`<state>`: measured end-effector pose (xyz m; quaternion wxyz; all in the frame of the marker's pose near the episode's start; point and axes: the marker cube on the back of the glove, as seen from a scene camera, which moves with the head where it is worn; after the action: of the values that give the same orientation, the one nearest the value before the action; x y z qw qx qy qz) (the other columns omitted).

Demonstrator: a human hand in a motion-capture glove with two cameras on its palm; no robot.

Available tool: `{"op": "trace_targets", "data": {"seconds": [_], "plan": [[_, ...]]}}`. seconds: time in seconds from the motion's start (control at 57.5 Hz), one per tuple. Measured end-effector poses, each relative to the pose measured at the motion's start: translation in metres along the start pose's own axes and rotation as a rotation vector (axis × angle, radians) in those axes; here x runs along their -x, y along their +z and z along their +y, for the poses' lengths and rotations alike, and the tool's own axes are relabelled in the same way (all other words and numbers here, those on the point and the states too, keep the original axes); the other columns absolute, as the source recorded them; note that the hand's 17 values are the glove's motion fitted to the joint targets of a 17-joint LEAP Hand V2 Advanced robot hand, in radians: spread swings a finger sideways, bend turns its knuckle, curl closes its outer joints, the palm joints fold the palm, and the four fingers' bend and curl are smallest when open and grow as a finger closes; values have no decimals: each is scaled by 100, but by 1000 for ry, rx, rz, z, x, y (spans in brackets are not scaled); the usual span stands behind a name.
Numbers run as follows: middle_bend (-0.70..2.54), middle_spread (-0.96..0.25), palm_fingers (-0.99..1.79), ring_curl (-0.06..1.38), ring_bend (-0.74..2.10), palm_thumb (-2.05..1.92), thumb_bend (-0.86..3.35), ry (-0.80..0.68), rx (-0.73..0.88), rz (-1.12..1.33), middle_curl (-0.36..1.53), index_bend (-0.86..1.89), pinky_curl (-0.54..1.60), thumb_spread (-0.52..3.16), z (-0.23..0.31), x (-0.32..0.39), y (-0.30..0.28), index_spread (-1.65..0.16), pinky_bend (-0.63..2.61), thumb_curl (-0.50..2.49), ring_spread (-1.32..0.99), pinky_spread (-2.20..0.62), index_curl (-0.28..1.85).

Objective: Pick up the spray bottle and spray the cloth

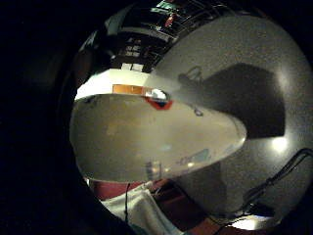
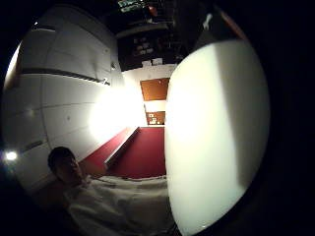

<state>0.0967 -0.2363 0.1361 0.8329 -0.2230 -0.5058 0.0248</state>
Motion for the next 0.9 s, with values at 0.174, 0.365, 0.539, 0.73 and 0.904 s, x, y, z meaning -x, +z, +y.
{"op": "trace_targets", "data": {"seconds": [0.174, 0.365, 0.539, 0.73, 0.904], "plan": [[36, -19, 109, 34, 47, 96, -1, 17, -51, 19, 40, 17, 31, 77, -7, 5, 9, -31, 19, 46, -25, -6, 30], [40, -19, 122, 38, 46, 103, -2, 41, -68, 64, 44, 17, 34, 53, -13, 12, 25, -28, 21, 55, -25, -15, 36], [45, -19, 127, 40, 47, 108, -2, 69, -137, 113, 47, 20, 35, 31, -26, 16, 44, -27, 21, 62, -25, -22, 40], [48, -18, 131, 43, 49, 109, -3, 119, -152, 312, 49, 21, 36, 17, -28, 6, 54, -27, 24, 66, -25, -26, 45], [50, -17, 132, 45, 51, 109, -3, 96, -208, 244, 51, 23, 37, 9, -35, 42, 78, -27, 26, 69, -24, -27, 48]]}}
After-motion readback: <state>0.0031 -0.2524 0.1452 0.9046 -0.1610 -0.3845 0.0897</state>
